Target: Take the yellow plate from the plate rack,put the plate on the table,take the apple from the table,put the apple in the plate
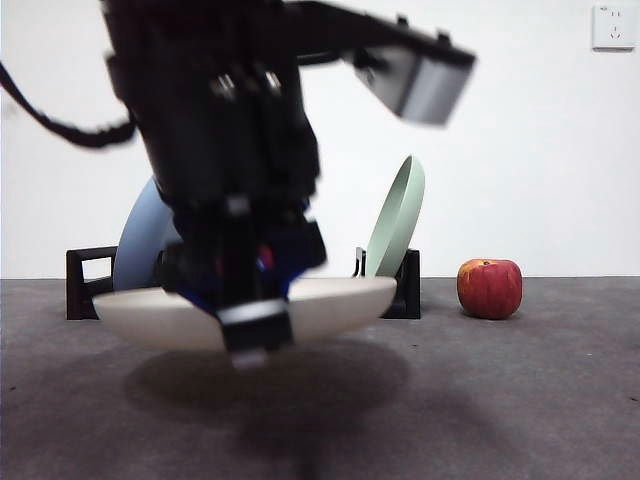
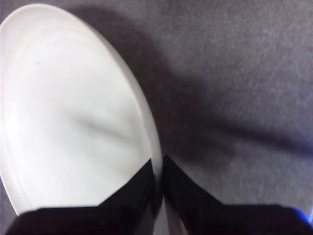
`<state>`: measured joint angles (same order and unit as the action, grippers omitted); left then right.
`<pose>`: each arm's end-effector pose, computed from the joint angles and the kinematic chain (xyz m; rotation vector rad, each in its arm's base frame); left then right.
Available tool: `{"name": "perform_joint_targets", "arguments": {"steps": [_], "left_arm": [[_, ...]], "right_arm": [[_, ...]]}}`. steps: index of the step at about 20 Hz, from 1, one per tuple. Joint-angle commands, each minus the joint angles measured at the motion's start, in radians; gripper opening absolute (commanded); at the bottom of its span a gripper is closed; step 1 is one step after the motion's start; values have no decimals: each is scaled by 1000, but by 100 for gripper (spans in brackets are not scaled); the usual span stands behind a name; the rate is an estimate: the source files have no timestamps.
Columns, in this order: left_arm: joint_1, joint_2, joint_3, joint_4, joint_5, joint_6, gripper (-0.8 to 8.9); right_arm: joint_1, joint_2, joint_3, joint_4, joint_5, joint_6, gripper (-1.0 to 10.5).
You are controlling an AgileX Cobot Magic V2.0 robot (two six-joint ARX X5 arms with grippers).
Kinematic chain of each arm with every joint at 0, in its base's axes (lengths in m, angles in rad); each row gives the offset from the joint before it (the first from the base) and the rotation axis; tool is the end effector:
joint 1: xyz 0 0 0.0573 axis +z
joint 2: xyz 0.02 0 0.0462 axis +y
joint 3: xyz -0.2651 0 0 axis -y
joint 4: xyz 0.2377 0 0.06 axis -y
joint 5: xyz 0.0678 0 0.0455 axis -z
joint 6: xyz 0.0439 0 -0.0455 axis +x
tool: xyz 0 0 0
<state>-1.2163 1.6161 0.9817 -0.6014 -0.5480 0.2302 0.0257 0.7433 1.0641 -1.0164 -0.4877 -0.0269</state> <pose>0.1234 -0.2674 0.1764 1.1806 0.7424 -0.6821 0.1127 0.0235 0.3465 0.1357 0.6775 0.5013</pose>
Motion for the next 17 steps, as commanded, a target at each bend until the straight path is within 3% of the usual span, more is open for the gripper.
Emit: {"name": "perform_joint_targets", "arguments": {"steps": [1,7,11,15,17], "left_arm": [[-11,63,-8,16,-11,-29,-5],[-23,137,-8,74,-55,-74,-6],[-21,137,-8,76,-25,-101,3],[-20,137,-8,76,62,-127,229],[-20,132,-4,70,58,-134,229]], "right_arm": [[0,5,5,5,-4,-6,563],[0,6,5,5,-4,-7,563],[0,6,5,6,-4,-7,563],[0,6,5,5,-4,-7,563],[0,6,5,4,-4,-6,563]]}}
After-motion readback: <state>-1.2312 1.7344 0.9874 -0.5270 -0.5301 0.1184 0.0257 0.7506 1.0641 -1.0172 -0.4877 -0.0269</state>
